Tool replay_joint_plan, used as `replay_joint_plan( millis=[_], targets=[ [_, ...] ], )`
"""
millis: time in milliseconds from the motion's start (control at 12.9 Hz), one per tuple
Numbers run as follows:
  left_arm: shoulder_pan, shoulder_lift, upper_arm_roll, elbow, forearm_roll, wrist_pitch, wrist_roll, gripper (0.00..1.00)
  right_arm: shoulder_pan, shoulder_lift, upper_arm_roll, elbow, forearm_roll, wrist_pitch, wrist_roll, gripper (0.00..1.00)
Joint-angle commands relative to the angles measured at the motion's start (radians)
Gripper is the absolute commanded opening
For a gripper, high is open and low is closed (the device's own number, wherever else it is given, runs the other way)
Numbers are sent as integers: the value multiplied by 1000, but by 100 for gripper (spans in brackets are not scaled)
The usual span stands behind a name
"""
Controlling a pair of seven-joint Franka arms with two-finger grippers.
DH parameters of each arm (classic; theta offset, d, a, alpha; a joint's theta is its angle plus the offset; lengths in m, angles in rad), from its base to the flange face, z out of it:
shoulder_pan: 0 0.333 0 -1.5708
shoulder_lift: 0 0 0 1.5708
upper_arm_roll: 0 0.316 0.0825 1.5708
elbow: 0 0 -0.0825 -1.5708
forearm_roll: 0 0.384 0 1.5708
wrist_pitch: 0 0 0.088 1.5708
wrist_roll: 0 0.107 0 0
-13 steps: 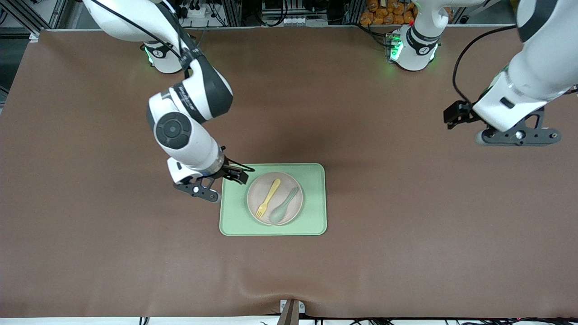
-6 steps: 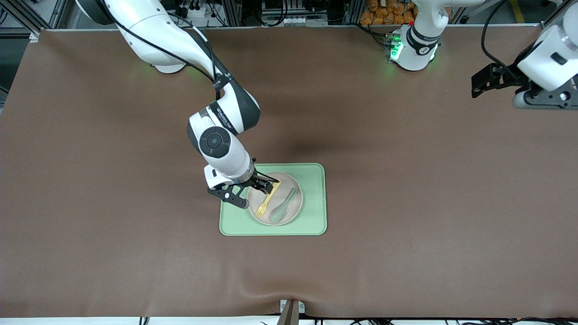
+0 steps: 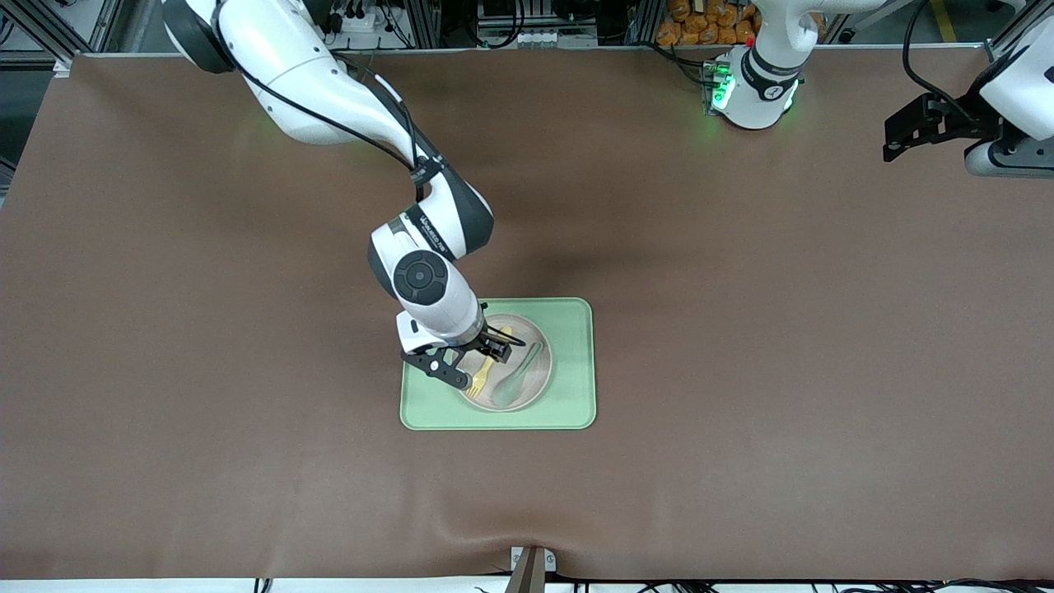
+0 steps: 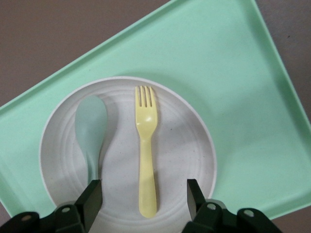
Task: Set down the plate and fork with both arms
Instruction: 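Lower the right gripper over the yellow fork on the plate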
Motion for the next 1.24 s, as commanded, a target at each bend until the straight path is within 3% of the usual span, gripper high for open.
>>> replay_joint_plan(
  millis=[0,154,386,849,1004,1158],
  targets=[
    [-9,-15,6,-8,-16,-6,20,100,43,87,-26,104,-20,-13,58,75],
    [-6,-9,5,1,-18,28,6,100,57,91,-36,103,-32,-18,58,63],
    [-2,-2,9,-7,-18,80,14,100,71,103,-38,94,-55,-21,61,56],
    [-1,34,9,-8,-18,115,6,100,68,123,-38,92,-81,-15,61,54],
    [-1,36,9,-13,-18,115,6,100,66,124,-38,90,-81,-13,61,46],
    [-2,40,9,-15,-18,115,5,100,66,132,-38,95,-81,-11,62,45]
  ],
)
